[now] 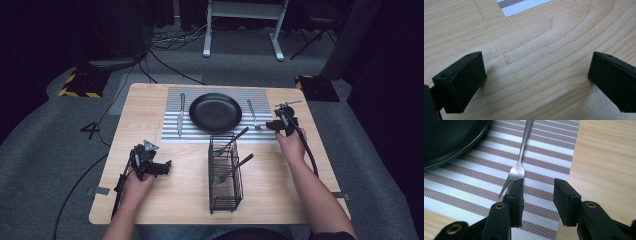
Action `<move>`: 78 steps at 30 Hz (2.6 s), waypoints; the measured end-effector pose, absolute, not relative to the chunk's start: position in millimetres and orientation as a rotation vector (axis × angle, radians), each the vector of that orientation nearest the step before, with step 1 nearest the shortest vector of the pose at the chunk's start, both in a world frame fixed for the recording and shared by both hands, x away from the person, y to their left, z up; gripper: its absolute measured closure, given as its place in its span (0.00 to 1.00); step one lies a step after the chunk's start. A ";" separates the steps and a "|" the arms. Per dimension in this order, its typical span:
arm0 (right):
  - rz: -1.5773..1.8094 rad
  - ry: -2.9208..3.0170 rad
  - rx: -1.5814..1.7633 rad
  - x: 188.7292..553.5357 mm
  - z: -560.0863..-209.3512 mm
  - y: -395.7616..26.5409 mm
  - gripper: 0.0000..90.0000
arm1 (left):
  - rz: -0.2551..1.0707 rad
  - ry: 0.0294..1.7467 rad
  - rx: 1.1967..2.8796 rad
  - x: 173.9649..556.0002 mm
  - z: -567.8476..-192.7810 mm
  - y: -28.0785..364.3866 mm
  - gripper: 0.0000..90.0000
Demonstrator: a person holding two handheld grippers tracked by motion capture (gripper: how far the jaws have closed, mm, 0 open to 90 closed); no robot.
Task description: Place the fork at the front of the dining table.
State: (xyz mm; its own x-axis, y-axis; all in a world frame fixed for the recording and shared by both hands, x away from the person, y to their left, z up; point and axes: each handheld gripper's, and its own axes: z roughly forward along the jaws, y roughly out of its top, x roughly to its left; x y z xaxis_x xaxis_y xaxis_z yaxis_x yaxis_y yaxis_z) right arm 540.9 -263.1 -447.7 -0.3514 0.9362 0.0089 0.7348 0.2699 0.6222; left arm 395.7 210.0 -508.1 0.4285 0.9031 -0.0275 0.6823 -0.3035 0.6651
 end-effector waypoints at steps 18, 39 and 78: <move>0.775 2.243 1.535 533.1 -472.4 -246.1 0.68 | 0.473 1.332 2.082 395.7 -508.1 210.0 0.02; 0.968 2.272 1.286 485.3 -416.4 -269.4 0.57 | 0.474 1.332 2.082 395.7 -508.1 210.0 0.02; 1.008 2.174 1.272 385.8 -503.3 -346.1 0.53 | 0.474 1.334 2.083 395.3 -508.0 209.8 0.02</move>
